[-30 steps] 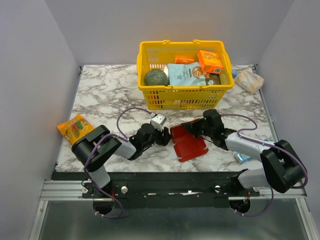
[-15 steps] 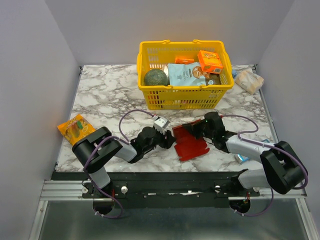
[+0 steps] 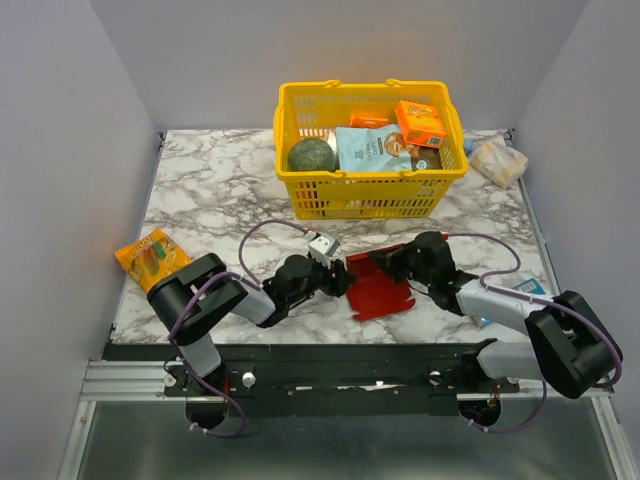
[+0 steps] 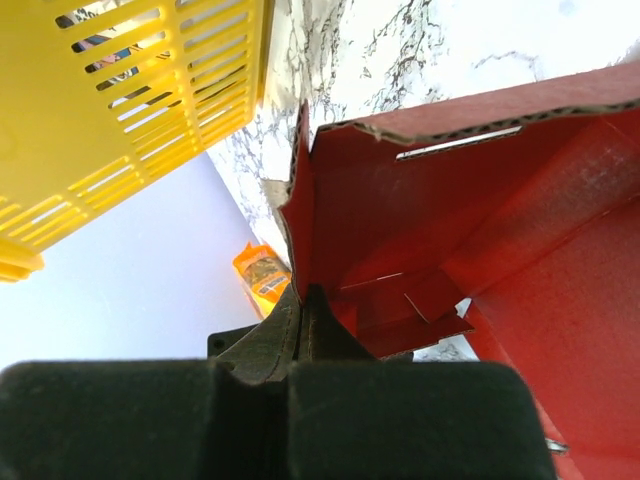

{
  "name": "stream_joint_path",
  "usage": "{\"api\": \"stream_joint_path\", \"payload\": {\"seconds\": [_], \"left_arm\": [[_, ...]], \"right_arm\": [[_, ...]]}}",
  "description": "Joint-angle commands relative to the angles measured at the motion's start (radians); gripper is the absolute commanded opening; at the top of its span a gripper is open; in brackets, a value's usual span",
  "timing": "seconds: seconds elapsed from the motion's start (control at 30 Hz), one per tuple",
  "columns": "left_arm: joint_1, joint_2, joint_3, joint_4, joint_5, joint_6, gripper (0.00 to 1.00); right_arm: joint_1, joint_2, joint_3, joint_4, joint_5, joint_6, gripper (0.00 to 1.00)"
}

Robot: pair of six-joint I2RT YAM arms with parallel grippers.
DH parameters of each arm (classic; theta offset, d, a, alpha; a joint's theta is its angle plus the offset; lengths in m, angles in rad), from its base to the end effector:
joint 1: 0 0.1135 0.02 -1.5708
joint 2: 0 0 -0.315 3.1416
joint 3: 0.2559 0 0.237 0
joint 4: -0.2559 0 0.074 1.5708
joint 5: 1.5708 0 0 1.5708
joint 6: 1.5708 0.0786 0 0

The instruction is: Fold the paper box

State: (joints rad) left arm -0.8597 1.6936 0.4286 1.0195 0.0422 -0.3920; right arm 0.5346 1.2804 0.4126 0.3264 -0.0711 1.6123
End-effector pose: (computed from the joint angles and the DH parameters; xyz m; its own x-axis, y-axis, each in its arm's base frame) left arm 0.2147 -0.2543 0.1885 -0.4460 -0.0671 -0.8925 0.6636 0.6443 -0.3801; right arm 0.2161 0.1344 0.2006 -0.5417 0.8375 0.0721 0.4663 0.2280 0.8547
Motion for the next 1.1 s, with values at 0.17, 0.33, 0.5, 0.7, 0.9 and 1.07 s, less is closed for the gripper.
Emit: {"api": "stream_joint_path", "payload": {"seconds": [0.17, 0.33, 0.5, 0.7, 0.9, 1.07], "left_arm": [[-0.018, 0.023, 0.002, 0.044, -0.114, 0.022, 0.61], [-0.038, 0.034, 0.006, 0.045, -0.163, 0.028, 0.61], [-0.047, 0.046, 0.001, 0.063, -0.182, 0.027, 0.6], [-0.053, 0.054, -0.004, 0.077, -0.206, 0.025, 0.6], [-0.056, 0.061, -0.014, 0.1, -0.245, 0.022, 0.6], [-0.07, 0.071, -0.016, 0.114, -0.295, 0.016, 0.59]], "right_arm": [[0.005, -0.044, -0.078, 0.037, 0.051, -0.094, 0.01], [0.005, -0.056, -0.101, 0.059, 0.065, -0.126, 0.0], [0.005, -0.047, -0.144, 0.111, 0.091, -0.137, 0.0], [0.005, -0.015, -0.17, 0.151, 0.088, -0.141, 0.01], [0.005, -0.012, -0.173, 0.125, 0.093, -0.158, 0.01], [0.005, -0.029, -0.181, 0.094, 0.105, -0.178, 0.01]]}}
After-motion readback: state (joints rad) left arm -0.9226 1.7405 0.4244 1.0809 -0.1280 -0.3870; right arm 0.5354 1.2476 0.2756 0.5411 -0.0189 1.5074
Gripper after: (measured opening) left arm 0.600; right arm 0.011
